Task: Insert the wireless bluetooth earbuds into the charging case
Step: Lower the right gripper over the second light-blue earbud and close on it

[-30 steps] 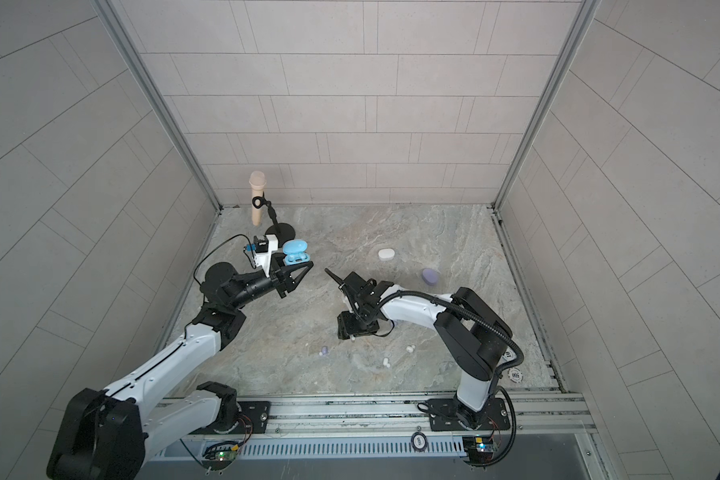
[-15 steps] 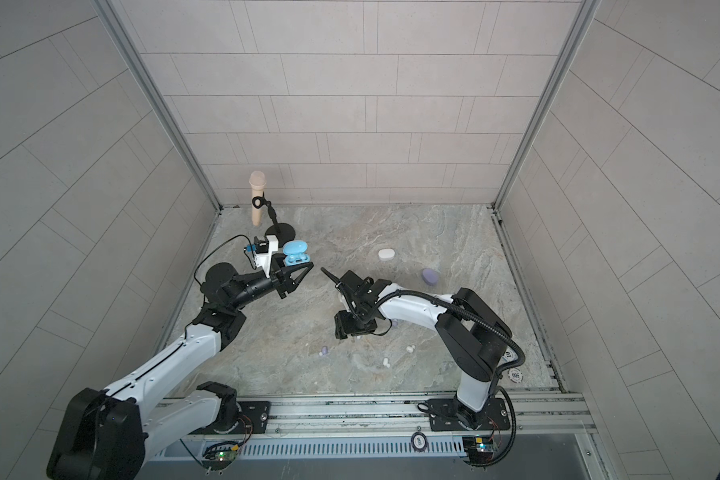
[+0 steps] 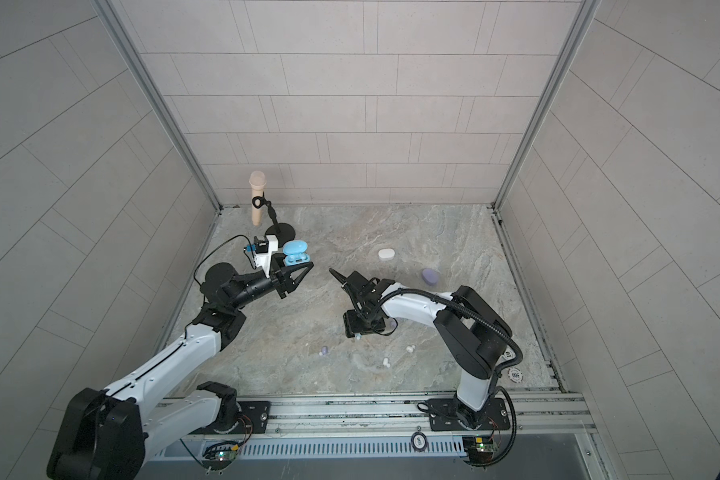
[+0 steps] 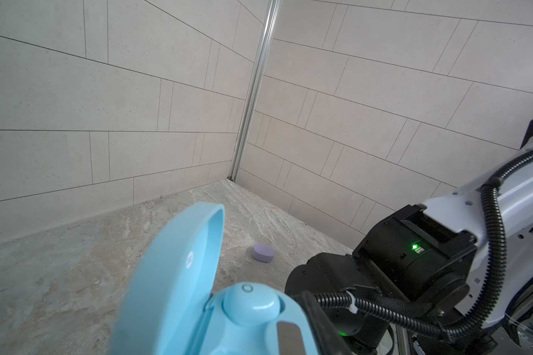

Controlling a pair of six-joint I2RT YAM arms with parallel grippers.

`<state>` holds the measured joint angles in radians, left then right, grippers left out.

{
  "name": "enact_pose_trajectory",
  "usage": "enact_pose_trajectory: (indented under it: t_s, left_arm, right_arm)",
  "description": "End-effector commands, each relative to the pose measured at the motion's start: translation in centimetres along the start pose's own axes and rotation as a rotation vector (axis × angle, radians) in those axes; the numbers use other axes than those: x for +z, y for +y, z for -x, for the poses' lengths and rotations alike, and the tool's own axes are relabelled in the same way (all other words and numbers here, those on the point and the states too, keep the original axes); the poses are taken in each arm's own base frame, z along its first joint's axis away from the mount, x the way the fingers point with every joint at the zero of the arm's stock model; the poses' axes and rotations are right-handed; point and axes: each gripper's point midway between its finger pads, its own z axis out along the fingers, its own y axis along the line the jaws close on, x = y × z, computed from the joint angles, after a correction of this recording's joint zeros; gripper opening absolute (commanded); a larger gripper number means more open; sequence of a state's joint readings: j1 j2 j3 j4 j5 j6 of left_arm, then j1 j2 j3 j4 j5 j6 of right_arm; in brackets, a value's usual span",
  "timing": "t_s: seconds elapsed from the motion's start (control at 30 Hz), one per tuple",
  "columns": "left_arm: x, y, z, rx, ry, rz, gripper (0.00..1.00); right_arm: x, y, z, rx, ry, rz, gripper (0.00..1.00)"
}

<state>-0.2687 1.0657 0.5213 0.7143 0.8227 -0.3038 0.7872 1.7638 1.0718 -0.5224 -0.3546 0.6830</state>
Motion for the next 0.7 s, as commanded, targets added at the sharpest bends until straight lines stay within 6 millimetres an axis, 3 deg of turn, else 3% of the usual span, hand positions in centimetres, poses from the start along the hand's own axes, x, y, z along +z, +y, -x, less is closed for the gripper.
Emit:
enact_pose_trajectory:
  t_s: [0.0,0.67]
  left_arm:
    - [-0.2,-0.5,0.7,0.02,-0.028,-0.021,0.02]
    - [-0.3,-0.6,0.8,0.021,-0.033,-0.023,0.02]
  right_arm:
    - [0.8,0.5,-0.6,0.009,0.028,0.024,0.66]
    - [-0.8,4.8,-0.4,-0.036,0.021,0.122,0.65]
